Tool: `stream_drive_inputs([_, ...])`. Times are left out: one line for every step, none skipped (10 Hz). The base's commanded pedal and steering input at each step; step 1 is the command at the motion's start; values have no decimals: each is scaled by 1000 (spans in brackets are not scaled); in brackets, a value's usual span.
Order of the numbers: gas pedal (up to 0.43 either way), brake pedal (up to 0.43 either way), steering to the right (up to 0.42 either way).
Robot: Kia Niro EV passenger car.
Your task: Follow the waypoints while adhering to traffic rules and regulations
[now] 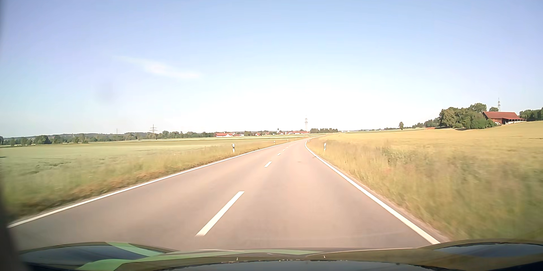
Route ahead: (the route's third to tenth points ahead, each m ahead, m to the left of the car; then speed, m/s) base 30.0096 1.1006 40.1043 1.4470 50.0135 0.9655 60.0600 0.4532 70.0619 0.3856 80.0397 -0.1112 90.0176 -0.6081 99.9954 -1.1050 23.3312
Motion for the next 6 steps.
stream_drive_inputs([240, 0, 3])
stream_drive_inputs([240, 0, 3])
stream_drive_inputs([240, 0, 3])
stream_drive_inputs([240, 0, 3])
stream_drive_inputs([248, 0, 2])
stream_drive_inputs([248, 0, 2])
